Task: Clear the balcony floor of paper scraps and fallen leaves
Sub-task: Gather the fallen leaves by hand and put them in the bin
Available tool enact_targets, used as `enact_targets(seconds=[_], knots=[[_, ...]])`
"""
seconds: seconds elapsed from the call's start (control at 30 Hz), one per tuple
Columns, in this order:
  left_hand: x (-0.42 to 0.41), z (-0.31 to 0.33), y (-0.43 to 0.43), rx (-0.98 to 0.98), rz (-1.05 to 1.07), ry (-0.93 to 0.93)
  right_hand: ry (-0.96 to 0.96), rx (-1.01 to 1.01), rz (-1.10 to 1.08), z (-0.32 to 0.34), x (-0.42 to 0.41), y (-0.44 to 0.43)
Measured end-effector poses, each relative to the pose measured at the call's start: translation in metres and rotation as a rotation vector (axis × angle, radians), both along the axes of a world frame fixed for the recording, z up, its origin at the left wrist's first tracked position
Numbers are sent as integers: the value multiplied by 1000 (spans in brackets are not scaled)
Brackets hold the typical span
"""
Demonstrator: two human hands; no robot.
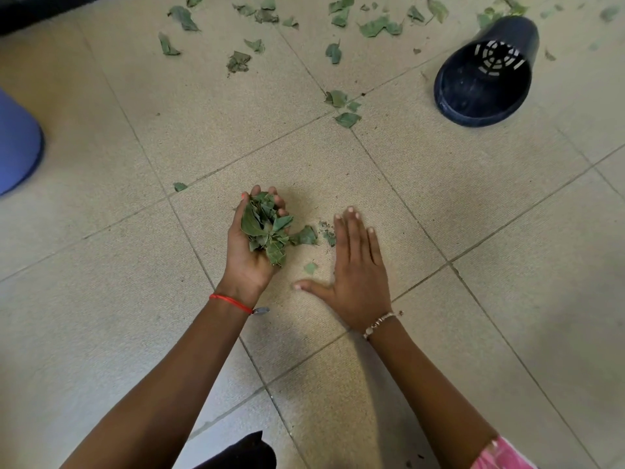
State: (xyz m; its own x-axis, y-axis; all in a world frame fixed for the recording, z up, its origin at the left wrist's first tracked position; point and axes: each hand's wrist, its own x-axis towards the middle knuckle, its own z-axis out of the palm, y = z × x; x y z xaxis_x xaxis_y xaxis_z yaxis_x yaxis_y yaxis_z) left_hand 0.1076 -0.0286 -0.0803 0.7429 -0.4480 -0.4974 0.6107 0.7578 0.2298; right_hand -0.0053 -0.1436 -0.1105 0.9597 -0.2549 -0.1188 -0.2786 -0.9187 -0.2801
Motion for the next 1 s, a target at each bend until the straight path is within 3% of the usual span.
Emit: enact_targets(seconds=[0.2, 0.33, 0.47, 1.0], knots=[[8, -1, 14, 34, 47, 5, -56, 23, -81, -1, 67, 11], [14, -2, 24, 53, 96, -5, -106, 180, 104, 3, 84, 14], [22, -2, 37, 67, 141, -12, -157, 103, 166, -5, 80, 26], [41, 4, 102, -23, 362, -15, -184, 150, 574, -2, 176, 100]])
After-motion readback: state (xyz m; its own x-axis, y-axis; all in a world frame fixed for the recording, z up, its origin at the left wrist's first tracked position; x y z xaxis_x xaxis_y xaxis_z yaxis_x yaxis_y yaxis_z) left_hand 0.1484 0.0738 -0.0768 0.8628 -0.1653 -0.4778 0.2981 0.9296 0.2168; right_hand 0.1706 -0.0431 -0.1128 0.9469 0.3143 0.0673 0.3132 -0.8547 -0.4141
